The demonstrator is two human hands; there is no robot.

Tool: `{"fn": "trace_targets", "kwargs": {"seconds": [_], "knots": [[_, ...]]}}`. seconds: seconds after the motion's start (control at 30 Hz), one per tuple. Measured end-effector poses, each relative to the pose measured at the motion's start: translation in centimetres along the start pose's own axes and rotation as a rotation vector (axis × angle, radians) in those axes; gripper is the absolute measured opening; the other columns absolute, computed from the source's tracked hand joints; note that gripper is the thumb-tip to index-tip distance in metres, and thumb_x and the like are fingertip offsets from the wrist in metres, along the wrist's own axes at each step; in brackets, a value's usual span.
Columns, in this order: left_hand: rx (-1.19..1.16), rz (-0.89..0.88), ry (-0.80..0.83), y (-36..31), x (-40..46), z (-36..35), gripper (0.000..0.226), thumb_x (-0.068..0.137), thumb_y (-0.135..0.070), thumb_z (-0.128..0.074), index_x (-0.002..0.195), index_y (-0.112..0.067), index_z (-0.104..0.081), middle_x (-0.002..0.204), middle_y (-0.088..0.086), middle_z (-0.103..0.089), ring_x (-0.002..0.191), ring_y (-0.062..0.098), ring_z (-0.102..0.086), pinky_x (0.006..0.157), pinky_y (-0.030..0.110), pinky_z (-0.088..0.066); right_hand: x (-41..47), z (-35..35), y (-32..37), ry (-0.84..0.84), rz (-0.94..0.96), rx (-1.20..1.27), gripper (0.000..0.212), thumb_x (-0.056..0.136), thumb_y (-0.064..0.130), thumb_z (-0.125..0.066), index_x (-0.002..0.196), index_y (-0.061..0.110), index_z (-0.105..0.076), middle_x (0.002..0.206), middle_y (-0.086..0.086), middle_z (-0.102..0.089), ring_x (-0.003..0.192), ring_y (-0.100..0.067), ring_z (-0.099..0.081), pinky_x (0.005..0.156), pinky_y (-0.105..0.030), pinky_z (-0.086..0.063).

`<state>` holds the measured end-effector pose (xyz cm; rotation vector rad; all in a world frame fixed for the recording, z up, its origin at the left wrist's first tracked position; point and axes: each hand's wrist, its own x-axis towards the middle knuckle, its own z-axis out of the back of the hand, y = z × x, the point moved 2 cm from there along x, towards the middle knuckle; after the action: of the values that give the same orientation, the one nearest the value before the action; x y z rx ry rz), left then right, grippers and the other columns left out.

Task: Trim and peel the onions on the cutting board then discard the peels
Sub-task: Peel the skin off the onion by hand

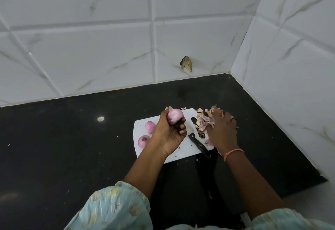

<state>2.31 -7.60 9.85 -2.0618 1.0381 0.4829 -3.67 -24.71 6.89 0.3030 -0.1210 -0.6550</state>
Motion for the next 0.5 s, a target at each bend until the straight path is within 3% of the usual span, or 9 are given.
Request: {"fn": "trace_targets", "kwargs": {"seconds": [0.1,0.17,0.23,0.27,0.5], "knots": [[0.071,-0.072,-0.042,0.0,-0.2,-0.4,0.045,0.102,-0.05,-0.047,0.097,-0.006,-0.06,0.077,0.008,-0.059,0.053,0.013,-0.048,0.049,0.022,-0.04,-1.5,1.8,3.3,-0.161,0.205,0.432,0.037,0.097,0.038,-0.055,0.127,0.018,-0.057,0.13,-0.004,-0.054,0.118,-0.018,-0.053,0.098,-0.036,-0.048],[0.101,-0.139,-0.035,0.0,-0.5,-0.6,0.045,0.103,-0.048,-0.046,0.096,-0.007,-0.063,0.088,0.012,-0.065,0.064,0.016,-0.061,0.062,0.026,-0.05,-2.8,2.7,5.7,-0.128,0.411,0.615,0.032,0.096,0.038,-0.057,0.121,0.019,-0.062,0.113,0.007,-0.063,0.099,-0.004,-0.059,0.085,-0.021,-0.05],[0.11,-0.179,-0.022,0.0,-0.8,-0.7,0.046,0.104,-0.045,-0.045,0.097,-0.005,-0.067,0.09,0.013,-0.073,0.081,0.021,-0.073,0.078,0.032,-0.057,-3.6,2.9,7.1,-0.104,0.539,0.594,0.032,0.094,0.035,-0.061,0.123,0.02,-0.061,0.111,0.01,-0.063,0.096,-0.003,-0.059,0.081,-0.015,-0.048],[0.117,-0.195,-0.015,-0.1,-1.0,-0.8,0.046,0.105,-0.044,-0.044,0.098,-0.005,-0.068,0.087,0.013,-0.076,0.082,0.021,-0.075,0.079,0.034,-0.058,-3.8,2.7,7.4,-0.105,0.566,0.562,0.033,0.095,0.033,-0.06,0.125,0.02,-0.059,0.114,0.009,-0.063,0.098,-0.004,-0.059,0.083,-0.015,-0.048],[0.257,-0.283,-0.065,-0.3,-1.2,-0.6,0.045,0.106,-0.04,-0.041,0.089,-0.01,-0.069,0.075,0.006,-0.075,0.068,0.014,-0.073,0.065,0.027,-0.054,-4.5,2.1,8.0,-0.119,0.593,0.424,0.049,0.099,0.039,-0.034,0.134,0.011,-0.052,0.122,-0.007,-0.06,0.111,-0.017,-0.054,0.091,-0.021,-0.041]]}}
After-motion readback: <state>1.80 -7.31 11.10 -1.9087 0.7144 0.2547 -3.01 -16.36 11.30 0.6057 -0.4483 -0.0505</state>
